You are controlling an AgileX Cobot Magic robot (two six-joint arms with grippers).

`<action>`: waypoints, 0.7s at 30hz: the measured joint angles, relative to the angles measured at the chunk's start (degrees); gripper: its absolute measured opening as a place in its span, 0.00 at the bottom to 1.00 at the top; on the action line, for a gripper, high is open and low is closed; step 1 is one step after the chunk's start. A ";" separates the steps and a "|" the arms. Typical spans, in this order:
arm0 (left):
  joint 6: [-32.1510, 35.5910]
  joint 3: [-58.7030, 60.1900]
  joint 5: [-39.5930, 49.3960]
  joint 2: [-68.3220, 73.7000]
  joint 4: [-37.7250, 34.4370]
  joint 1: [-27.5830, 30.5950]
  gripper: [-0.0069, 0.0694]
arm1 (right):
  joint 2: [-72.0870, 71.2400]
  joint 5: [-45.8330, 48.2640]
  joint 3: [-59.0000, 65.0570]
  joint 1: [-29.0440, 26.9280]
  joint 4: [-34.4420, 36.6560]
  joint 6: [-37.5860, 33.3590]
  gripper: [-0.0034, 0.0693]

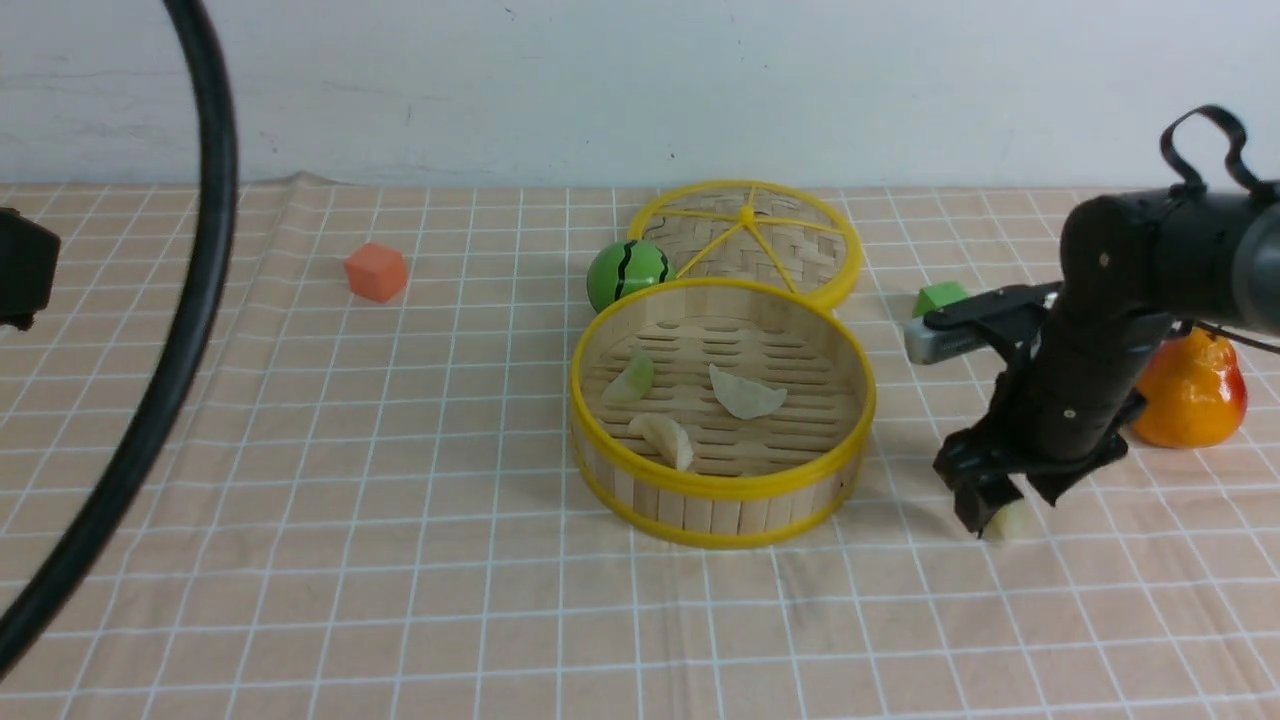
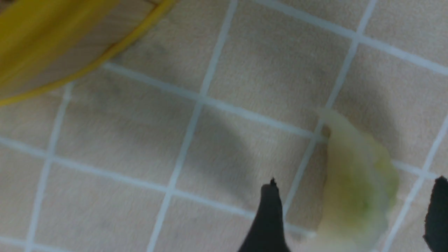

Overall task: Put the dumplings into the steamer on the table with the brown tablecloth.
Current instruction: 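Reach for and grasp a dumpling lying on the table beside the steamer, then place the dumpling in the bamboo steamer basket with the right gripper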

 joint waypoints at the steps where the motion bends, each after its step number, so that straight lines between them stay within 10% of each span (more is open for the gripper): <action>1: 0.00 0.00 0.00 0.00 0.00 0.00 0.07 | 0.33 -0.49 0.00 0.00 -0.38 0.39 0.79; 6: 0.00 0.00 0.00 0.00 0.00 0.00 0.08 | 1.11 -1.56 0.00 0.19 -1.69 4.19 0.62; 9: 0.00 0.00 0.00 0.00 0.00 0.00 0.08 | 1.04 -3.53 0.00 0.19 -2.88 4.68 0.34; 21: 1.09 0.00 -0.12 0.00 0.00 0.00 0.09 | -6.39 3.05 -13.51 9.24 -2.71 4.82 0.34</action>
